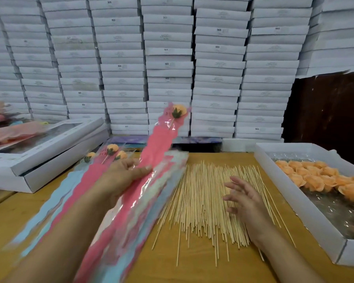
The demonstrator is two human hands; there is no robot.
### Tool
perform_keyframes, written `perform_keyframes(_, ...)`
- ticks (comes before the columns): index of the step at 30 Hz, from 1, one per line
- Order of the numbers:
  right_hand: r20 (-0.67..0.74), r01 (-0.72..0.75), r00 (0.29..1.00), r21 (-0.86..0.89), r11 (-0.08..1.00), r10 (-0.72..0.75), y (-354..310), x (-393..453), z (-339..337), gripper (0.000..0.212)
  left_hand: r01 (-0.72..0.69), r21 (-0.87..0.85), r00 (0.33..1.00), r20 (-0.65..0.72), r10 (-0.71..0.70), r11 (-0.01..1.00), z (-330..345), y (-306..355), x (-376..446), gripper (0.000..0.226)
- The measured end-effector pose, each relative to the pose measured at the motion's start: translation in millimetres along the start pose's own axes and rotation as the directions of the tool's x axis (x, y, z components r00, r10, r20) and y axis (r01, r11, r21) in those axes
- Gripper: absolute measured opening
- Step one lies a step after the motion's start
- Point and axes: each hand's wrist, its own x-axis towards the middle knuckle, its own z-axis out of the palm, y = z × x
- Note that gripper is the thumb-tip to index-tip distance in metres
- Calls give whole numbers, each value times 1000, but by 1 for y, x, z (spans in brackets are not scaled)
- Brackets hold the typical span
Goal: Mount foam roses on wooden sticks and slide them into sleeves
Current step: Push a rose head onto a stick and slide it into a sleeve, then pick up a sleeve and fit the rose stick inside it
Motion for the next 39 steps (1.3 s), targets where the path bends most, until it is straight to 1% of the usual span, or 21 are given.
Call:
perform_keyframes(2, -9, 4, 1000, 0, 1000, -4, -1, 0, 0, 38, -11, 133, 990, -136, 29, 991, -27, -5, 8, 19)
perform_keyframes(5, -16, 9, 1000, -5, 1000, -9, -1, 1, 1, 34, -7, 331, 927, -351, 130, 944, -72, -20, 17, 27)
perform_keyframes(7, -19, 13, 1000, -12, 1000, -13, 0, 2, 1, 31, -23, 445, 890, -400, 221, 895, -100, -33, 19, 25)
perform_keyframes(9, -19, 13, 1000, -10, 1000, -13, 0, 2, 1, 30, 50, 593, 849, -449, 279, 803, -125, -48, 20, 23)
perform_keyframes(10, -18, 13, 1000, -6, 1000, -13, 0, 2, 1, 30, 110, 668, 832, -466, 299, 736, -136, -58, 22, 29)
perform_keyframes(12, -18, 13, 1000, 0, 1000, -13, 0, 3, 1, 29, 207, 744, 825, -481, 295, 635, -154, -77, 24, 50)
perform_keyframes(14, -19, 15, 1000, -1, 1000, -15, 0, 2, 1, 29, 288, 781, 825, -496, 270, 555, -160, -90, 23, 56)
perform_keyframes(15, -20, 15, 1000, 2, 1000, -15, 1, 3, 1, 29, 317, 804, 825, -495, 272, 502, -160, -94, 23, 51)
perform_keyframes(17, -20, 13, 1000, 13, 1000, -13, 0, 3, 1, 28, 356, 858, 832, -471, 293, 369, -158, -99, 23, 27)
perform_keyframes(18, -19, 13, 1000, 14, 1000, -12, 0, 2, 1, 28, 372, 873, 842, -461, 281, 316, -156, -99, 24, 21)
perform_keyframes(19, -19, 12, 1000, 13, 1000, -12, 0, 2, 1, 28, 389, 878, 851, -458, 256, 278, -153, -96, 24, 23)
perform_keyframes(20, -20, 12, 1000, 11, 1000, -11, 0, 2, 1, 28, 413, 878, 852, -466, 239, 242, -147, -93, 24, 25)
perform_keyframes(21, -21, 12, 1000, 9, 1000, -12, 0, 2, 1, 28, 425, 875, 844, -476, 246, 232, -140, -90, 25, 25)
perform_keyframes(23, -20, 13, 1000, 8, 1000, -12, 0, 2, 1, 28, 388, 871, 820, -476, 319, 302, -119, -81, 26, 30)
perform_keyframes(24, -19, 13, 1000, 8, 1000, -13, 0, 2, 1, 28, 325, 881, 818, -445, 365, 345, -105, -75, 27, 32)
perform_keyframes(26, -19, 12, 1000, 3, 1000, -12, 0, 2, 1, 28, 171, 904, 847, -338, 410, 393, -70, -65, 27, 32)
perform_keyframes(29, -17, 14, 1000, -5, 1000, -14, 0, 1, 1, 28, -40, 889, 910, -156, 384, 457, -12, -60, 27, 39)
perform_keyframes(31, -19, 14, 1000, -9, 1000, -14, 0, 1, 1, 28, -153, 879, 940, -11, 341, 452, 28, -63, 24, 47)
perform_keyframes(33, -23, 17, 1000, -11, 1000, -17, 0, 0, 1, 28, -262, 857, 946, 137, 294, 444, 66, -68, 18, 53)
perform_keyframes(36, -22, 17, 1000, -13, 1000, -18, 0, 0, 2, 28, -388, 833, 918, 313, 243, 393, 108, -77, 9, 58)
perform_keyframes(39, -12, 18, 1000, -30, 999, -18, 0, 0, 3, 28, -462, 812, 887, 422, 187, 357, 131, -86, 5, 62)
